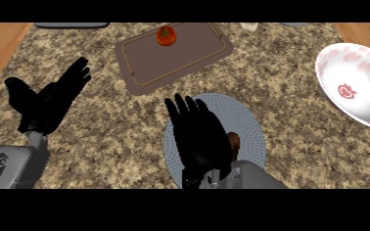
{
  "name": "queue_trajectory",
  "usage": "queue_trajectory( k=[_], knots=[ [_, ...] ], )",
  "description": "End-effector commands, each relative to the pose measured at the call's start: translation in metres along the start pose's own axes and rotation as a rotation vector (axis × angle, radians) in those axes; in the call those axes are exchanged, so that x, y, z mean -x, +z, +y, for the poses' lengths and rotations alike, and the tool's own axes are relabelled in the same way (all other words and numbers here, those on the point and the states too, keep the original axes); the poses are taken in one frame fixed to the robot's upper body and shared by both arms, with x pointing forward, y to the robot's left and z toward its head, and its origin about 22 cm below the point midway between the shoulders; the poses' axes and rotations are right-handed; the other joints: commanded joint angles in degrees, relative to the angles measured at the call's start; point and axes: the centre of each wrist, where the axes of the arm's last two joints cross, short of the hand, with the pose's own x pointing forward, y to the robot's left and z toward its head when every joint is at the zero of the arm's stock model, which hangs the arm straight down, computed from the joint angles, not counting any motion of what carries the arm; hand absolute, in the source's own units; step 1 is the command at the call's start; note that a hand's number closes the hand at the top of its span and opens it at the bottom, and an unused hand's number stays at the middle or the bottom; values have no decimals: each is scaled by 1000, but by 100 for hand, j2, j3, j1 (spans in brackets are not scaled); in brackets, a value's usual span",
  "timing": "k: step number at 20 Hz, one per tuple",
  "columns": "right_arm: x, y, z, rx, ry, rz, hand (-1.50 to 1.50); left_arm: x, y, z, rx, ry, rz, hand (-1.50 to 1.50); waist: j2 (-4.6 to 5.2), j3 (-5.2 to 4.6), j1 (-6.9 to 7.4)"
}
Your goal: Pick the cupcake from the placemat and place it in the bowl
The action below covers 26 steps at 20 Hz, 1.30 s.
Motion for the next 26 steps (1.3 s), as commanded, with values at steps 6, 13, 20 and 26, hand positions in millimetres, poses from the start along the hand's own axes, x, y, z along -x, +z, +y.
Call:
queue_trajectory(
  k=[6,13,20,26],
  knots=[
    [9,-4,12,-64,84,163,-150,-5,0,-6,1,9,-12,0,1,4,-25],
    [3,-24,18,-52,82,199,-150,-3,10,7,26,10,-5,0,7,3,30],
    [19,-36,22,-98,71,235,-150,-12,16,-6,4,-2,-9,0,0,6,20],
    [25,-65,41,-106,62,241,-150,3,-2,8,9,1,-3,0,22,4,23]
  ],
)
